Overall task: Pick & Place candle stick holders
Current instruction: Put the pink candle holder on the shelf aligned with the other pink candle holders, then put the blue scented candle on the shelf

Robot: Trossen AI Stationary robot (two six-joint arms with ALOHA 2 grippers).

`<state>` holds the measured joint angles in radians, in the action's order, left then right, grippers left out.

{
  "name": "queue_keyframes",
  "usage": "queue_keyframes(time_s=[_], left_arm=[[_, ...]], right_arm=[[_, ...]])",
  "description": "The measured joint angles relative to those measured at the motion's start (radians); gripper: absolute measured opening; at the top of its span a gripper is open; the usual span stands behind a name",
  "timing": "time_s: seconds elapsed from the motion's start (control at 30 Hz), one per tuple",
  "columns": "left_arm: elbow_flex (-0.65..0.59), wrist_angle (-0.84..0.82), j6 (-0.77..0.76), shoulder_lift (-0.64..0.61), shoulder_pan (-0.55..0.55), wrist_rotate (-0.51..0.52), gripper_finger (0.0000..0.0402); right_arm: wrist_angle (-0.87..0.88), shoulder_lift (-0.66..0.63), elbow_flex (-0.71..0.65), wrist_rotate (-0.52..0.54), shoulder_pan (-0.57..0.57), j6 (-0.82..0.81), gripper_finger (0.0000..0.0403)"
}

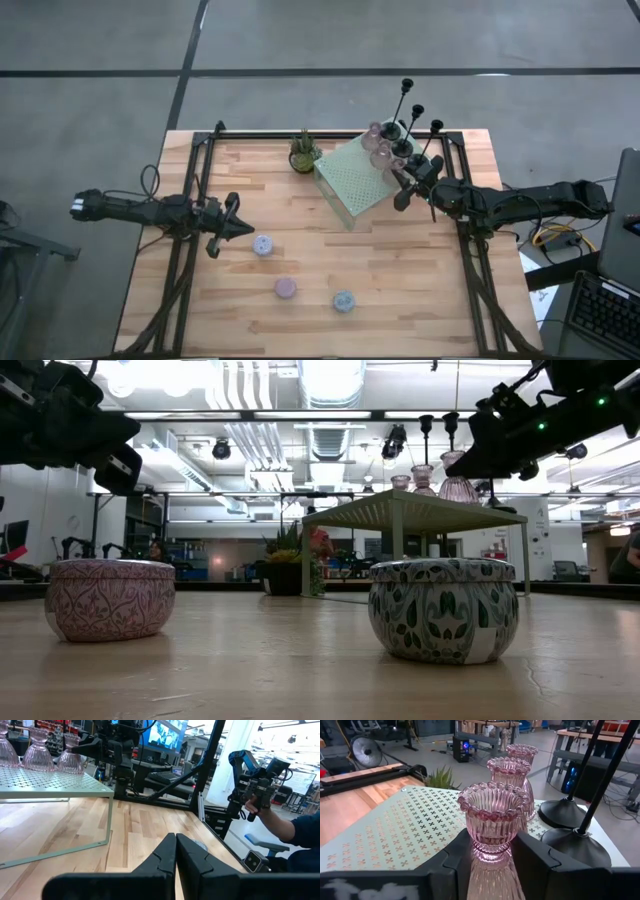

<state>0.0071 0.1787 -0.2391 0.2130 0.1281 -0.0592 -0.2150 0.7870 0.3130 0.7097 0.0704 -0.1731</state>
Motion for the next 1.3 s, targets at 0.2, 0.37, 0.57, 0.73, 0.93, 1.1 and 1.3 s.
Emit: queue_keyframes(time_s=[0.2,0.37,0.57,0.73,0.93,1.1,1.3], left_arm=[[0.0,0.0,0.0,0.0,0.0,0.0,0.0014],[0.0,0.0,0.0,0.0,0.0,0.0,0.0014],[0.0,0.0,0.0,0.0,0.0,0.0,0.0014],[0.0,0.0,0.0,0.0,0.0,0.0,0.0014],[0.0,0.0,0.0,0.0,0.0,0.0,0.0014],[0.0,0.0,0.0,0.0,0.0,0.0,0.0014],[0.0,0.0,0.0,0.0,0.0,0.0,0.0014]], right_arm=[[0.002,-0.001,-0.001,-0.001,0.0,-0.007,0.0178],[0.003,-0.011,-0.001,-0.002,0.0,-0.007,0.0223],[0.137,-0.049,0.029,-0.007,-0.002,-0.052,0.0259],[0.299,-0.076,0.072,-0.084,-0.002,-0.124,0.0278],[0.435,-0.108,0.126,-0.197,-0.003,-0.167,0.0295],[0.615,-0.136,0.172,-0.246,-0.022,-0.217,0.0303],[0.758,-0.166,0.203,-0.249,-0.07,-0.292,0.0301]])
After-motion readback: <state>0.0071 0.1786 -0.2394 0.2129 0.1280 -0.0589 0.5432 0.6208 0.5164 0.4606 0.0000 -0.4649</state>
